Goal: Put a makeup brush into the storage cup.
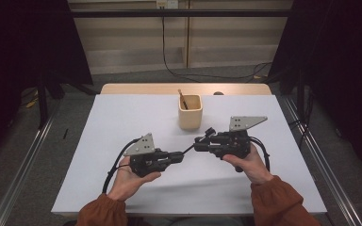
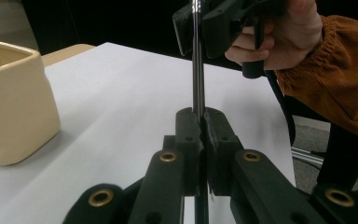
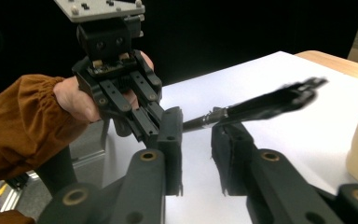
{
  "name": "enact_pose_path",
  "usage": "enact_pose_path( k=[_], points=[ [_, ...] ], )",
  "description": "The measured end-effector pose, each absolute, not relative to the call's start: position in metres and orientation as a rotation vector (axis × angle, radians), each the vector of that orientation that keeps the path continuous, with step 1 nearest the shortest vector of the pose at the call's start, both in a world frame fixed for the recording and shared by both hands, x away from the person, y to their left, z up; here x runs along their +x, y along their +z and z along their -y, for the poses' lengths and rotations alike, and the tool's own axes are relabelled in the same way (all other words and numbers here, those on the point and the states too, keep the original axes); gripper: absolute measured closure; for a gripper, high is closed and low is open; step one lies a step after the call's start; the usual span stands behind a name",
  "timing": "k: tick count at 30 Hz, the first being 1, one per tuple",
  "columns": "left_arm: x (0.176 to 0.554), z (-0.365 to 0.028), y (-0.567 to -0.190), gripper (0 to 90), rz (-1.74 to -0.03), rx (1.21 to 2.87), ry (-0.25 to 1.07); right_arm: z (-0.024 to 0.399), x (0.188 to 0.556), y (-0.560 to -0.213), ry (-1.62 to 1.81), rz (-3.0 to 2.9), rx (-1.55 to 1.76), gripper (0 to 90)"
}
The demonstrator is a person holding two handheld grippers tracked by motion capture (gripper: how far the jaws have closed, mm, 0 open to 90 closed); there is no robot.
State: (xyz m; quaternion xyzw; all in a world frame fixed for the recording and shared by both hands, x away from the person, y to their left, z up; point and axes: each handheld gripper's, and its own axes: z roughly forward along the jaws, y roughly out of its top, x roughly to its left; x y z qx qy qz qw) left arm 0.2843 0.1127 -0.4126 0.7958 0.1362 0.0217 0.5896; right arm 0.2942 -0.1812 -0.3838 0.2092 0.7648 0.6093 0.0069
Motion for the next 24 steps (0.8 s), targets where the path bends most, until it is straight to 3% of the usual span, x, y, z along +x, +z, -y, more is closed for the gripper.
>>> enact_pose_path(
  k=[24],
  points=[
    [0.287,-0.104,-0.425,85.1,-0.310,1.905,0.075,0.176,0.298,-0.388,2.022,-2.397,0.734,85.2]
  ],
)
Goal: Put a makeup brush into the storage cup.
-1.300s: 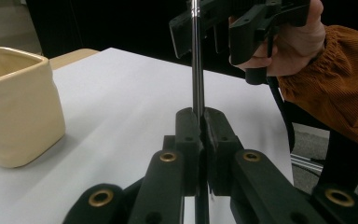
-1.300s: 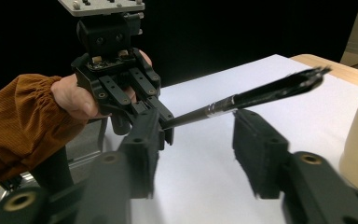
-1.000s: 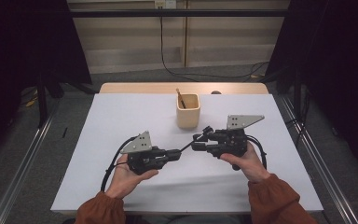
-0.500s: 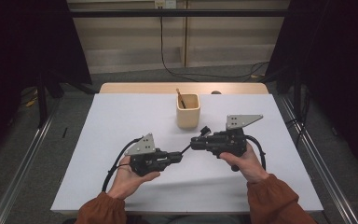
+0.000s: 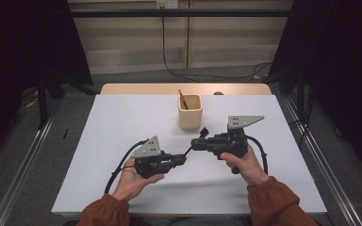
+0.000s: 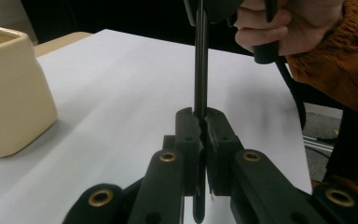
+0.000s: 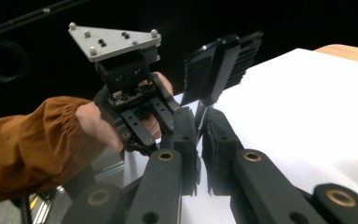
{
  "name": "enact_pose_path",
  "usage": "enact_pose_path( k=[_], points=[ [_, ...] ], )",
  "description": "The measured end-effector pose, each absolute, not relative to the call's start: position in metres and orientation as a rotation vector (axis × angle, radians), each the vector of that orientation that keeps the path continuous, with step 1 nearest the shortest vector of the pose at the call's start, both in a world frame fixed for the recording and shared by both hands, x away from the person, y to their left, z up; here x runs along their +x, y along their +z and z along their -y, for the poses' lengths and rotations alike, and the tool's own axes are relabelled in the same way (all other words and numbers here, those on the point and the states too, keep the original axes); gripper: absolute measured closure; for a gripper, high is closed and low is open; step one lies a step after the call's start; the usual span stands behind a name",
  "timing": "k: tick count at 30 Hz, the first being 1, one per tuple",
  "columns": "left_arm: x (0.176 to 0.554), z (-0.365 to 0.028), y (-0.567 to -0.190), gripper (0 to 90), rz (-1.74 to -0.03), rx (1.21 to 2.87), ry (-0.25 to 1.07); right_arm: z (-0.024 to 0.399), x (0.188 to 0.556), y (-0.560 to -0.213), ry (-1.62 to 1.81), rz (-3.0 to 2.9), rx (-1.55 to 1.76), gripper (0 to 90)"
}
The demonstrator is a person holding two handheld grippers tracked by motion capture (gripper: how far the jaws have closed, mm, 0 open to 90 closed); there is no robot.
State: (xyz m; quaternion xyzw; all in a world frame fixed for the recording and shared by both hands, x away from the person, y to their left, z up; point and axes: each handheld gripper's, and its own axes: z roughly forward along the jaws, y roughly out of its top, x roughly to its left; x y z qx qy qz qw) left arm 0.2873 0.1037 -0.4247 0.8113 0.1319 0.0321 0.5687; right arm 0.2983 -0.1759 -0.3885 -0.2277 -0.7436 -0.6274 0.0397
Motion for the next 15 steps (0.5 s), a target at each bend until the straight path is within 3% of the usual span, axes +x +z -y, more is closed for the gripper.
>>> enact_pose_path(
  k=[8,15],
  points=[
    [0.2879,-0.1022,-0.4274,81.8,-0.323,1.906,0.076,0.1742,0.2989,-0.3879,-1.918,2.272,-0.715,85.8],
    [0.2865,-0.1028,-0.4271,70.9,-0.337,1.902,0.088,0.1780,0.2978,-0.3849,-1.924,2.297,-0.735,85.8]
  ],
)
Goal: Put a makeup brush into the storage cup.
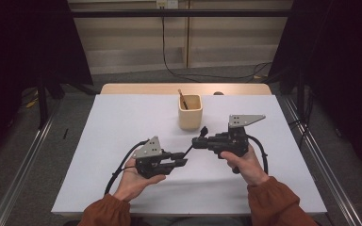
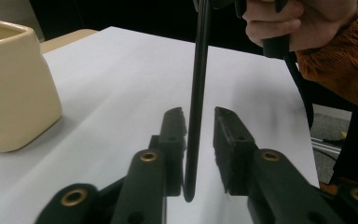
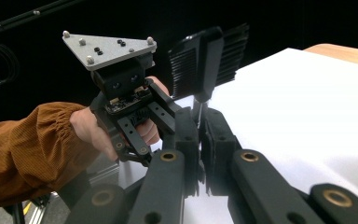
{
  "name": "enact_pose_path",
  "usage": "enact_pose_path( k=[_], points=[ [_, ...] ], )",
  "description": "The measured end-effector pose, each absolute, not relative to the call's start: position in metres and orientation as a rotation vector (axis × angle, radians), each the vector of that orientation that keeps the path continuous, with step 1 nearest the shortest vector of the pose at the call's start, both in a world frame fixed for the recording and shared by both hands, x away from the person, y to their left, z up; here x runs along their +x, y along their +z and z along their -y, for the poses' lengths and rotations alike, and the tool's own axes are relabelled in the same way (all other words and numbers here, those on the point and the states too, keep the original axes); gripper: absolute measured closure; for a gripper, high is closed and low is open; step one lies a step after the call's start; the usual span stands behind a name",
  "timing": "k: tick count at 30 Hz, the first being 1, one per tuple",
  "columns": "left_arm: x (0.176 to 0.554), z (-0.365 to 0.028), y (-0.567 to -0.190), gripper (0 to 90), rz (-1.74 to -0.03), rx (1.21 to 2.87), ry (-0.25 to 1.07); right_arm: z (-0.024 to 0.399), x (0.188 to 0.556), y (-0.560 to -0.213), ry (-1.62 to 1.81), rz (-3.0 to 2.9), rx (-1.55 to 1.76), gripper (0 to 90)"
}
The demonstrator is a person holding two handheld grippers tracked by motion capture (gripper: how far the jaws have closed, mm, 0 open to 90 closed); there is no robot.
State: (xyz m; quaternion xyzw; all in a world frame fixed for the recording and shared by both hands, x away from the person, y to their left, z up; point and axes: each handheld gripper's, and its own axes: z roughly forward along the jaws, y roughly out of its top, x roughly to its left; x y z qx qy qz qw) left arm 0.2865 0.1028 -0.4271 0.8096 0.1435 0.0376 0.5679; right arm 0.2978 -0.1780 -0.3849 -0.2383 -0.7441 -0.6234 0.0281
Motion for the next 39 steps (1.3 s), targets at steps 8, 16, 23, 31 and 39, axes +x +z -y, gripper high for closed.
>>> enact_pose_path(
  k=[8,16,23,31,39],
  points=[
    [0.286,-0.108,-0.425,49.7,-0.419,1.880,0.124,0.179,0.296,-0.383,-1.913,2.328,-0.731,85.8],
    [0.285,-0.116,-0.421,19.7,-0.516,1.857,0.183,0.184,0.296,-0.381,-1.925,2.322,-0.748,85.7],
    [0.283,-0.122,-0.420,8.9,-0.536,1.856,0.189,0.185,0.297,-0.382,-1.910,2.340,-0.749,85.8],
    [0.280,-0.138,-0.417,2.5,-0.592,1.840,0.213,0.192,0.298,-0.382,-1.914,2.348,-0.771,85.7],
    [0.273,-0.157,-0.421,2.5,-0.567,1.837,0.272,0.199,0.298,-0.380,-1.907,2.373,-0.798,85.7]
  ],
)
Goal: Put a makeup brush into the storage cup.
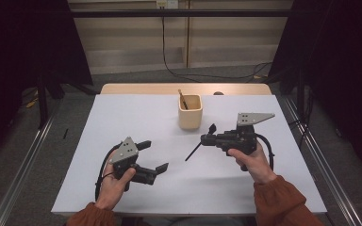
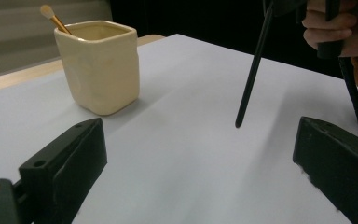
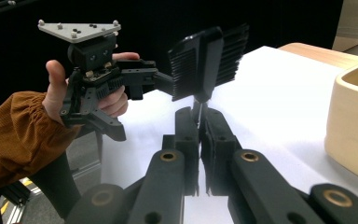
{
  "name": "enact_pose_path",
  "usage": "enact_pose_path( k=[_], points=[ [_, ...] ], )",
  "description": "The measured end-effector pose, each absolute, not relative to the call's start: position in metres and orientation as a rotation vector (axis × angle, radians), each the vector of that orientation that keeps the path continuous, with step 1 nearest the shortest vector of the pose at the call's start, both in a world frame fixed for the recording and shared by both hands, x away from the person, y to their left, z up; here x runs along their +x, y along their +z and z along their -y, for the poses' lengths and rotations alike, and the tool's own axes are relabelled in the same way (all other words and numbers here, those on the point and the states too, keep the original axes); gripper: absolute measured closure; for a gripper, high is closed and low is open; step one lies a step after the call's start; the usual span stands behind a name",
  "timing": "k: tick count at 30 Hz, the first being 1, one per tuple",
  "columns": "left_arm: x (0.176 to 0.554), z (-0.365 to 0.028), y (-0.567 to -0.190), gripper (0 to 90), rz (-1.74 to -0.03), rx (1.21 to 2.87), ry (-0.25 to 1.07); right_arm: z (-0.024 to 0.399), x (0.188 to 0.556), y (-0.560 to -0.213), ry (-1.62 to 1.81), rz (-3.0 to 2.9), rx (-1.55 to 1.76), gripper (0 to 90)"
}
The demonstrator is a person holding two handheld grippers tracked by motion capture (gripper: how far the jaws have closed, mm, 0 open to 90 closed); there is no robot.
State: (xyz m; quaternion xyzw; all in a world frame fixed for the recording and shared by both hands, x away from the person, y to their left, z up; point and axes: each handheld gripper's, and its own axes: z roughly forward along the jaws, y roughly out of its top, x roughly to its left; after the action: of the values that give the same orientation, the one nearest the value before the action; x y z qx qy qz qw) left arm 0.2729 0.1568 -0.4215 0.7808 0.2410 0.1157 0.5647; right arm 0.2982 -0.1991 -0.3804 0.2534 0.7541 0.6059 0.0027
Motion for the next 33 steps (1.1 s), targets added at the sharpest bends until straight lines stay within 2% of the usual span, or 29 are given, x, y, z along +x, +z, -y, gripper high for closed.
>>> enact_pose_path(
  k=[8,21,33],
  points=[
    [0.269,-0.169,-0.423,2.3,-0.631,1.819,0.311,0.208,0.298,-0.378,1.861,-2.347,0.816,85.7],
    [0.258,-0.188,-0.424,2.0,-0.635,1.822,0.340,0.218,0.300,-0.374,1.815,-2.342,0.823,85.7],
    [0.253,-0.202,-0.434,2.0,-0.725,1.791,0.331,0.228,0.308,-0.354,1.772,-2.297,0.839,85.7]
  ],
)
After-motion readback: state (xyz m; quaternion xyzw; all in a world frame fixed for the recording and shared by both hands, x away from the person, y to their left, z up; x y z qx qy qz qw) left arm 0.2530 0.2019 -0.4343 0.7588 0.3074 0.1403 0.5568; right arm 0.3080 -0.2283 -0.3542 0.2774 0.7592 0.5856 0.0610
